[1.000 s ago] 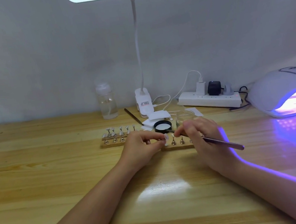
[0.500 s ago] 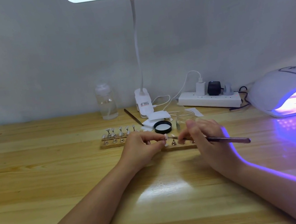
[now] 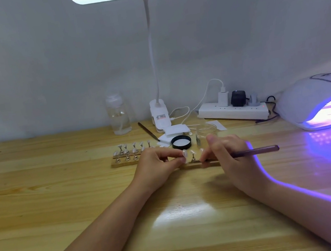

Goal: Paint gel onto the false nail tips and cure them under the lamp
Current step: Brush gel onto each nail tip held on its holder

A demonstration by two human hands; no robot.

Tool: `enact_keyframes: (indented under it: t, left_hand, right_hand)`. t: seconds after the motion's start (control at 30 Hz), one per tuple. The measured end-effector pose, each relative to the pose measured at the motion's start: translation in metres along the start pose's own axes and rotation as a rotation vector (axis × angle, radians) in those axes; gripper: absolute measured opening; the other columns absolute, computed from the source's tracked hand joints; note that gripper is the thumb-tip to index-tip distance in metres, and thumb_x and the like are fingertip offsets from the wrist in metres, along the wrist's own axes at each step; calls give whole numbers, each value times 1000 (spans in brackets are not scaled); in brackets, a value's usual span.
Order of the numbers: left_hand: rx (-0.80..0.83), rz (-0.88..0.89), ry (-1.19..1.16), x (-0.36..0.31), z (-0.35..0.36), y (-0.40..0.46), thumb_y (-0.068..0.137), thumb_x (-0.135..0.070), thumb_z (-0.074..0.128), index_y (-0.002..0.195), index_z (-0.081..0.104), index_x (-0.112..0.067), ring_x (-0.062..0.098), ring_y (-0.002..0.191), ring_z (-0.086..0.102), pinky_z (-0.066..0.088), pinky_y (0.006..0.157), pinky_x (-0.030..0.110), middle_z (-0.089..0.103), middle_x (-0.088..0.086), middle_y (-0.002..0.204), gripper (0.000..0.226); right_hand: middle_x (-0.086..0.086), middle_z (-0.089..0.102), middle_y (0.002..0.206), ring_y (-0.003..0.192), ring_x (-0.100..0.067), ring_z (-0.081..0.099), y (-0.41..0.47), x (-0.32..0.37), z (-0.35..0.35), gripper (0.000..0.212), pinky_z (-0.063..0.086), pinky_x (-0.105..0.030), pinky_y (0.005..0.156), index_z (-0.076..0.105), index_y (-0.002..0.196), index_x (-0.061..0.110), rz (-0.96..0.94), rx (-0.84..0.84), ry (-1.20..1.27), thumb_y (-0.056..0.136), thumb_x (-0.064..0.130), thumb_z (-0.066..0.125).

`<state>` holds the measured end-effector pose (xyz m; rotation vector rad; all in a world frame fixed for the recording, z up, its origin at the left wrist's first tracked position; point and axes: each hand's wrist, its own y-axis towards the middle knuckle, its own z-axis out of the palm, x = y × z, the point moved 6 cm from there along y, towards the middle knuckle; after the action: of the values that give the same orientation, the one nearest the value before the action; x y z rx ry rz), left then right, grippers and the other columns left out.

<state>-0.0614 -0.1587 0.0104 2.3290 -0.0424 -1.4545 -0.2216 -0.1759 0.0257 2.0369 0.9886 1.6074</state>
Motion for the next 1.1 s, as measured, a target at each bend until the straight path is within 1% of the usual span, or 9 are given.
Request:
enact_keyframes:
  t: [0.1,0.23,0.4,0.47,0.57,0.63,0.73,0.9,1.1]
  left_hand:
    - [-9,3,0,0,-1,0,69,-9,77,66,71,-36,10,60,41,35,55,11,69,-8,67,28]
    - [-13,2,-23,0,-1,0,68,-8,77,63,70,-37,13,62,42,35,55,12,70,-11,65,30]
    - [-16,4,-26,1,-2,0,68,-10,78,64,71,-35,9,60,41,35,53,9,71,-4,69,27]
    - [-24,7,-23,1,-2,1,68,-9,78,63,71,-35,8,58,39,34,53,10,71,1,71,28]
    - [-35,4,-36,1,-3,1,68,-7,77,57,69,-36,3,53,37,34,51,8,67,-11,62,32]
    - [-42,-5,-38,2,-3,1,68,-8,78,57,68,-35,2,50,37,34,51,8,63,-13,58,30]
    - [-55,-4,-49,3,-4,0,67,-10,78,60,67,-32,-1,49,39,34,51,7,62,-11,60,26]
    - [-36,8,-45,2,-3,0,68,-12,78,62,68,-26,0,46,36,31,48,7,57,-19,50,18]
    - [-36,20,-31,1,-3,0,69,-10,78,63,68,-25,2,43,32,26,46,8,45,-17,41,19]
  right_hand:
    - [19,63,66,74,6,57,3,4,-1,40,39,-11,72,68,68,17,-38,-17,-139,89,40,43]
    - [3,65,58,59,-6,63,2,-1,3,46,52,-27,67,67,60,9,31,32,49,90,35,45]
    - [16,65,68,75,1,59,3,2,-1,44,42,-14,71,67,67,20,-50,-14,-133,87,47,38]
    - [11,65,61,65,-2,62,3,-1,3,42,47,-16,67,67,63,19,-25,25,-59,89,43,45]
    - [5,65,55,55,-5,63,0,-1,1,40,50,-17,62,66,58,21,7,-2,75,87,42,47]
    - [9,67,64,63,-1,63,0,-1,-3,37,48,-15,66,65,62,26,-4,-50,36,85,46,43]
    - [14,68,76,77,-3,63,2,-4,-7,28,48,-25,76,64,68,32,33,-94,1,87,43,45]
    - [18,65,82,82,-4,59,2,0,-1,33,46,-24,73,61,71,38,2,-21,-105,86,51,35]
    - [10,66,71,74,-12,62,0,0,3,50,50,-40,72,68,68,13,-18,51,-11,89,44,35]
